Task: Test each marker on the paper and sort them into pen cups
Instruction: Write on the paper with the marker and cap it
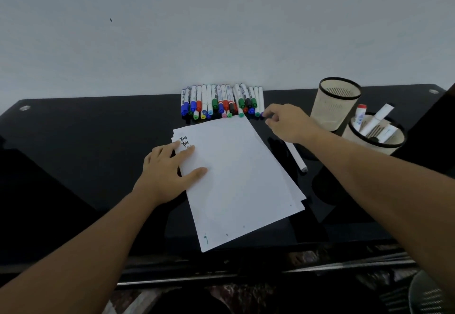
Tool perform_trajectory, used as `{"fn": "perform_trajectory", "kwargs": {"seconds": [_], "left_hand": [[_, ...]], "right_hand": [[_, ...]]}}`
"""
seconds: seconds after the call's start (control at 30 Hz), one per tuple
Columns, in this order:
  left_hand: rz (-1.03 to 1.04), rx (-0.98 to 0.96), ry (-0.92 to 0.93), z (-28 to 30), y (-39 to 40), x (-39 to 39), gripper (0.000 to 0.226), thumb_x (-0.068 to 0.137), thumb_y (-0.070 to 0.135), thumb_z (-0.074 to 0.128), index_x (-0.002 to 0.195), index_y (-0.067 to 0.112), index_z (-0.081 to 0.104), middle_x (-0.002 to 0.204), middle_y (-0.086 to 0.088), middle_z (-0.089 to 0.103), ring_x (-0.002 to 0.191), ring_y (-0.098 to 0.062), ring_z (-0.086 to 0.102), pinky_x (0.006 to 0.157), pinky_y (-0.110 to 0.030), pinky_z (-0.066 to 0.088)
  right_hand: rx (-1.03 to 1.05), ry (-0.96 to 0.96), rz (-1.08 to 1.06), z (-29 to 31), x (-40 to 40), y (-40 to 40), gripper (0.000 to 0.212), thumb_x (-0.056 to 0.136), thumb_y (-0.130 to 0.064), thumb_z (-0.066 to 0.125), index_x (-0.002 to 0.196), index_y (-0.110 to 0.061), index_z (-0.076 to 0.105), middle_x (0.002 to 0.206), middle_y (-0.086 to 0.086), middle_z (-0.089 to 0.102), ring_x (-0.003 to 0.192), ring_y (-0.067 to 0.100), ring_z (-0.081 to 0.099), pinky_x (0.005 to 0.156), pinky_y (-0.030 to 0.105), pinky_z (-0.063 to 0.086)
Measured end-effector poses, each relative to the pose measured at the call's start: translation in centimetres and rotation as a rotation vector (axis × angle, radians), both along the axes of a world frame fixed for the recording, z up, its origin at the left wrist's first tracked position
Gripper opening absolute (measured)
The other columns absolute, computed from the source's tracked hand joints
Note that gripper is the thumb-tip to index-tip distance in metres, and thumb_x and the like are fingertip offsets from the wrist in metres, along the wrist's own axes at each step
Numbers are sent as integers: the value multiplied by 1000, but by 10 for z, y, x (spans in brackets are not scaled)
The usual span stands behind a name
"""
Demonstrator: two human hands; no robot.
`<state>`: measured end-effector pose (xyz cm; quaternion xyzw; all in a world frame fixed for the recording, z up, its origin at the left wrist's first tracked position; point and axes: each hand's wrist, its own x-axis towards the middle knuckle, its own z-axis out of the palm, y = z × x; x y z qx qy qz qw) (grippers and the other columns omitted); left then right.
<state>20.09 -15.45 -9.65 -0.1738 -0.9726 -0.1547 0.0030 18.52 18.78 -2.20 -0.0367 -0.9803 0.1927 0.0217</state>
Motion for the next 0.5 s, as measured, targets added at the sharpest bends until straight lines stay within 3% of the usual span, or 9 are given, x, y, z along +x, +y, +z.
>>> {"fn": "perform_trajectory", "kwargs": {"seconds": [0.27, 0.5], "left_hand": [[20, 44, 20, -2, -1, -7, 85, 77, 93, 26, 148, 50, 41, 159, 11, 30, 147, -16, 15, 122, -51, 12], [35, 43, 9, -2, 0, -7, 83, 77, 92, 27, 149, 51, 40, 159, 12, 29, 146, -14, 15, 122, -49, 12]], "right_hand": [[48, -61, -16, -24, -56, 7, 30, 102, -27, 53, 131, -32, 58, 123, 4, 64, 106, 28, 61, 94, 48, 56], [156, 32, -11, -37, -60, 14, 10, 100, -39, 59, 104, -32, 53, 107, 4, 55, 96, 28, 56, 88, 46, 53]]}}
